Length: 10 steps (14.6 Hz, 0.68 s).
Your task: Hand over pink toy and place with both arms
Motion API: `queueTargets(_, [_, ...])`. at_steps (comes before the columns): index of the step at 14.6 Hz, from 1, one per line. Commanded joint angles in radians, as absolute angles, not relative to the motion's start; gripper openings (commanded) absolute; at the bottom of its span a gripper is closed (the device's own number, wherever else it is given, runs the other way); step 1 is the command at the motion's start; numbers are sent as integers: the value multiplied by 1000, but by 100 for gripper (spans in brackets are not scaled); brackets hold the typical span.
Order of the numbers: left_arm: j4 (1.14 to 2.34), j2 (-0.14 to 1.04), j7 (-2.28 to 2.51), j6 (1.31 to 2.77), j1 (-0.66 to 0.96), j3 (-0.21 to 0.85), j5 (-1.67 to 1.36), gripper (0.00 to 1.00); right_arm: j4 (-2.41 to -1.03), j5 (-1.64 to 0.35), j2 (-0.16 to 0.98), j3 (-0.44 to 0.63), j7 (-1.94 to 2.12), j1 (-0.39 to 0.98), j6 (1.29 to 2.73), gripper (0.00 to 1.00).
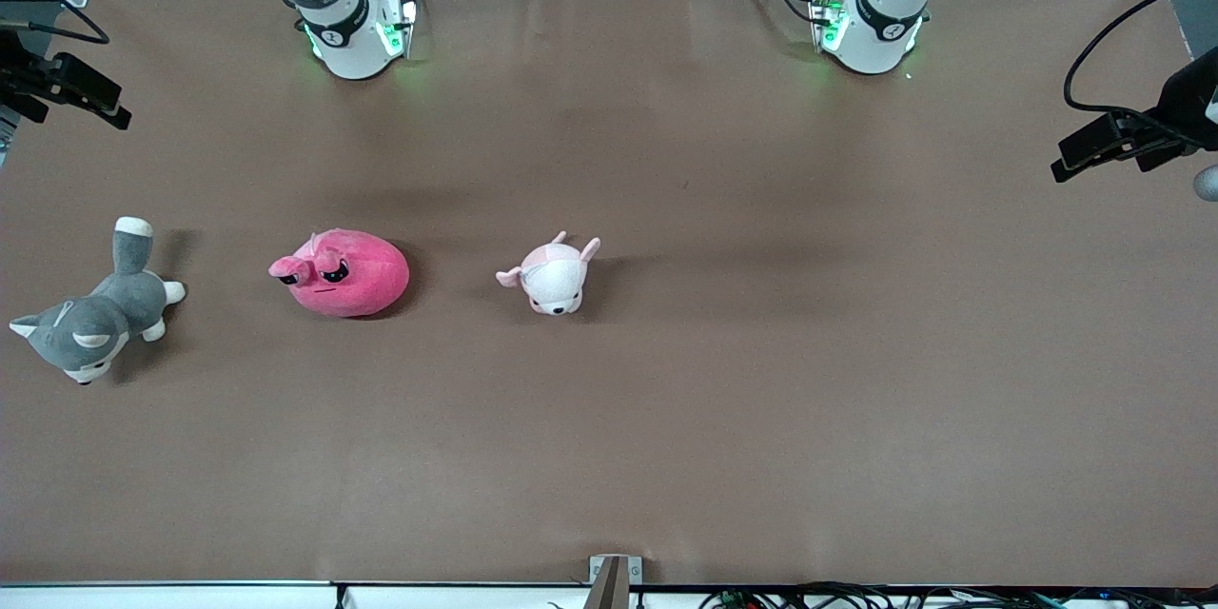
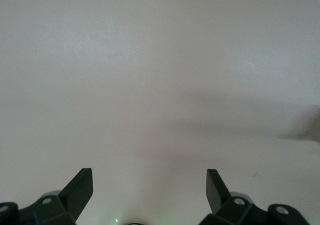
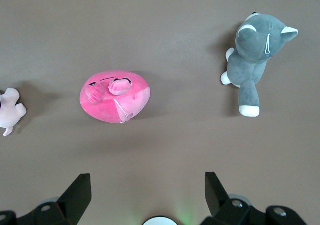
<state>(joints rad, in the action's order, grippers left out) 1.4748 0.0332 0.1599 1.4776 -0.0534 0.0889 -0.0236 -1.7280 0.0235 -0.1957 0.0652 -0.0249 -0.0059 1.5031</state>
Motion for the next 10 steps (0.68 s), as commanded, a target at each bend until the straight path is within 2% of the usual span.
queueTargets(1, [1459,35,150,1476,3,37,-28,100,-1732,25,-212,57,-28,-8,1513,100])
queueTargets(5, [1459,32,152,1476,15,37,-28,100,-1661,20,-180,55,-25,-2,1494,100])
queueTargets(8, [1459,32,152,1474,29,29,-28,100,-1547,-32,-102,58,-23,-14,1421,100])
queueTargets(10, [1459,32,152,1476,31,29,-26,100,-1526,-32,-86,58,-20,-14,1414,100])
